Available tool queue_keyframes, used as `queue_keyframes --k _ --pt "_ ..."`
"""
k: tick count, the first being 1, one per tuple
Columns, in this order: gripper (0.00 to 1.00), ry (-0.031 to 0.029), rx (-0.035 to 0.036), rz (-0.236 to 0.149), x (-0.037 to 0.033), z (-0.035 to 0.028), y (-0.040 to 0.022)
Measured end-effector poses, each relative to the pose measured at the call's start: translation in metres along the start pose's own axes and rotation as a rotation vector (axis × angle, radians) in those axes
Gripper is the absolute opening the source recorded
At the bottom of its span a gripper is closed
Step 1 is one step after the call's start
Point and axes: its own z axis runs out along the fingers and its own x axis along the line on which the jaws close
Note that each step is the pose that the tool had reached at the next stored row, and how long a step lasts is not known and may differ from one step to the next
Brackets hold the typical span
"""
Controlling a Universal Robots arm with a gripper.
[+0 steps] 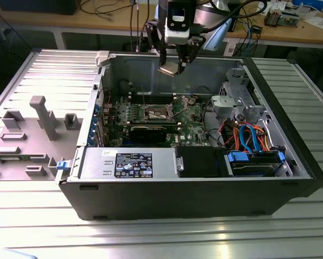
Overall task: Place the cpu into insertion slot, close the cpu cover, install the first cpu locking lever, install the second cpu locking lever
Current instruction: 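Place the cpu into insertion slot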
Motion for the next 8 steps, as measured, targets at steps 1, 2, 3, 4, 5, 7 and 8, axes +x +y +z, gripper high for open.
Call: queue_keyframes --k 1,2,3,4,5,7,8 --pt "0.54 -0.0003 -0.0001 0.003 0.0000 0.0000 0.0000" --pt "0.54 -0.0009 -0.0002 0.010 0.0000 0.0000 0.0000" --pt "0.54 -0.0013 -0.0003 0.016 0.0000 0.0000 0.0000" --pt "0.54 -0.0018 -0.0004 0.021 0.0000 0.0000 0.0000" --pt "0.54 -0.0020 -0.0005 0.024 0.0000 0.0000 0.0000" --pt "0.54 -0.0031 -0.0008 0.036 0.0000 0.0000 0.0000" --pt "0.54 -0.0037 -0.0008 0.043 0.0000 0.0000 0.0000"
